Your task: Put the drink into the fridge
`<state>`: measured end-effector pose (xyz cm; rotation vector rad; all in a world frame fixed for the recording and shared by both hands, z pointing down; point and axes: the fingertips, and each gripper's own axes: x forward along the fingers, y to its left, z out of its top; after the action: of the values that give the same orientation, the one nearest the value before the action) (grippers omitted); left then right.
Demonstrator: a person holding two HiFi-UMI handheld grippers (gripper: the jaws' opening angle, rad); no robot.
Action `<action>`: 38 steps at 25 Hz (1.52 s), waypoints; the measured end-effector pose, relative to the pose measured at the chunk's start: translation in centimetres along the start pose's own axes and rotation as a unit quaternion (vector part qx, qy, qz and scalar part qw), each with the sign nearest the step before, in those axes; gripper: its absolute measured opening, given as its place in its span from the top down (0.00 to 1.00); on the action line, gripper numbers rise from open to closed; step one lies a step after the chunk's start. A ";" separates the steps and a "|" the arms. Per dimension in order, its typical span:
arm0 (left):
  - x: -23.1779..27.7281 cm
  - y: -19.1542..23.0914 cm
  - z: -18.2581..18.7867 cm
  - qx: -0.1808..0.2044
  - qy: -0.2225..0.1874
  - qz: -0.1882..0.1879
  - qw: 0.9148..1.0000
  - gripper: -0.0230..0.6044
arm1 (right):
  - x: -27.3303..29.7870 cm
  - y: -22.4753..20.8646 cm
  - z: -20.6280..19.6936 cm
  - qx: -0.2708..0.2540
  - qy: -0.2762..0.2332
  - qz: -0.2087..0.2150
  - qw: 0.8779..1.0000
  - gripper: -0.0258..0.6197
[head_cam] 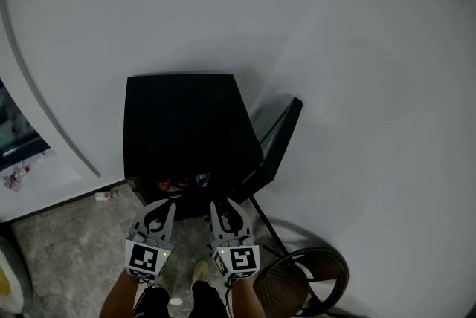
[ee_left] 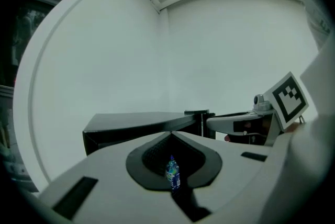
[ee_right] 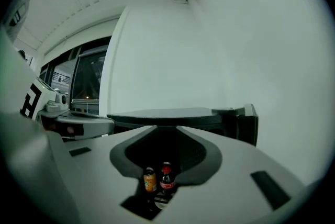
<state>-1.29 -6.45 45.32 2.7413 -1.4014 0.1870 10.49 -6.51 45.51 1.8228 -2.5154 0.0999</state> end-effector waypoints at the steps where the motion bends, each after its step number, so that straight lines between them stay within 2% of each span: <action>1: -0.2 0.0 0.6 0.001 -0.002 0.001 1.000 0.96 | -0.3 0.1 0.6 0.002 -0.002 -0.002 1.000 0.78; 8: -2.0 -0.6 3.7 0.003 -0.010 -0.002 1.000 0.96 | -2.5 1.0 4.5 0.012 -0.015 -0.012 1.000 0.85; 15: -3.8 -1.0 5.4 0.007 -0.011 0.002 1.000 0.96 | -4.5 2.4 6.6 0.021 -0.023 -0.012 0.999 0.86; 23: -5.6 -0.5 6.8 0.010 -0.020 0.010 1.000 0.96 | -6.5 4.2 6.4 0.028 -0.014 -0.009 0.999 0.87; 29: -6.9 -0.2 5.8 0.005 -0.008 0.009 1.000 0.96 | -7.3 5.6 6.8 0.026 -0.022 -0.014 0.999 0.87; 38: -7.5 0.2 6.0 -0.005 -0.013 0.013 1.000 0.96 | -7.4 6.0 6.6 0.032 -0.018 -0.010 0.999 0.87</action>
<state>-5.31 -1.23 38.42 2.7283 -1.4398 0.1448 7.15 1.88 38.23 1.8899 -2.5445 0.1501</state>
